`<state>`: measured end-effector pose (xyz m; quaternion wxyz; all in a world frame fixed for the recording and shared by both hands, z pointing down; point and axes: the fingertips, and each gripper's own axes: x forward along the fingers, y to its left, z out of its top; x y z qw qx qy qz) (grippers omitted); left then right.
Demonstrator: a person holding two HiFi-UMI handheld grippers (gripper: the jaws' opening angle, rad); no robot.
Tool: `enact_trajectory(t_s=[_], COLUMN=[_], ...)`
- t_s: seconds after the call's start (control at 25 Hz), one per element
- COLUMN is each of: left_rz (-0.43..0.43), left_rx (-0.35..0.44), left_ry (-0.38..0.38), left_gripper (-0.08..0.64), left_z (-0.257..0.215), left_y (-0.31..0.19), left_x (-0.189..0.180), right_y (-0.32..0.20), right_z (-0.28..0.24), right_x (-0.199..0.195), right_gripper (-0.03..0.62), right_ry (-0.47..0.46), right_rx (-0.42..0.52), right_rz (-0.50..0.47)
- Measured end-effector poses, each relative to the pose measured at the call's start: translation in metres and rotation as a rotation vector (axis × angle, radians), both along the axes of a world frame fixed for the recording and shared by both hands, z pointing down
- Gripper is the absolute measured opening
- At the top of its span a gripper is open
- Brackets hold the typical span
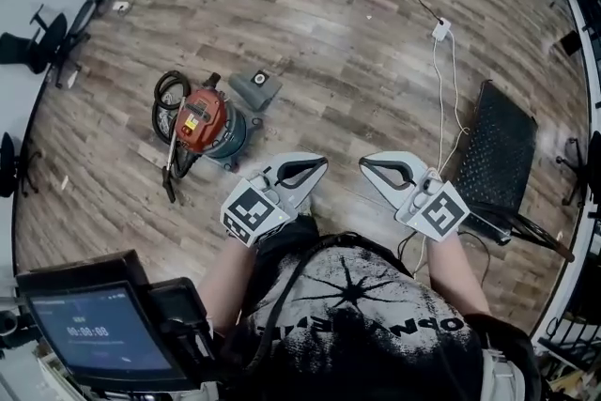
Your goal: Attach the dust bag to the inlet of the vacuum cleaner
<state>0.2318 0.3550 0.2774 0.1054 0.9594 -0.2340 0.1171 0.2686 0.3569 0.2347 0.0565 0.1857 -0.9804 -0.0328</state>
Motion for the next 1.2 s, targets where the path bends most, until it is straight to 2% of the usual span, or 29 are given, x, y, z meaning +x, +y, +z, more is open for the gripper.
enact_trajectory(t_s=[0.2, 0.36, 0.48, 0.68, 0.84, 1.0, 1.2], left_rz=[0.067, 0.071, 0.065, 0.064, 0.061, 0.028, 0.018], left_rx=[0.02, 0.021, 0.016, 0.004, -0.003, -0.007, 0.028], left_ry=[0.014, 0.022, 0.038, 0.053, 0.04, 0.026, -0.059], left_gripper=[0.003, 0.003, 0.003, 0.003, 0.002, 0.002, 0.003], left_z=[-0.006, -0.001, -0.002, -0.002, 0.001, 0.005, 0.005], left_y=[-0.044, -0.075, -0.094, -0.122, -0.155, -0.209, -0.288], left_x=[-0.035, -0.063, -0.072, -0.079, -0.068, -0.053, -0.014], right_y=[-0.052, -0.079, -0.095, -0.124, -0.16, -0.216, -0.303], right_z=[-0.02, -0.021, -0.022, -0.017, -0.02, -0.004, -0.009], right_x=[-0.046, -0.073, -0.079, -0.074, -0.058, -0.034, -0.004], right_gripper=[0.003, 0.003, 0.003, 0.004, 0.004, 0.003, 0.003], right_ry=[-0.037, -0.025, -0.021, -0.007, -0.039, -0.049, -0.106], right_rx=[0.025, 0.035, 0.03, -0.003, -0.024, -0.086, -0.062], right_rz=[0.057, 0.058, 0.053, 0.071, 0.069, 0.049, -0.001])
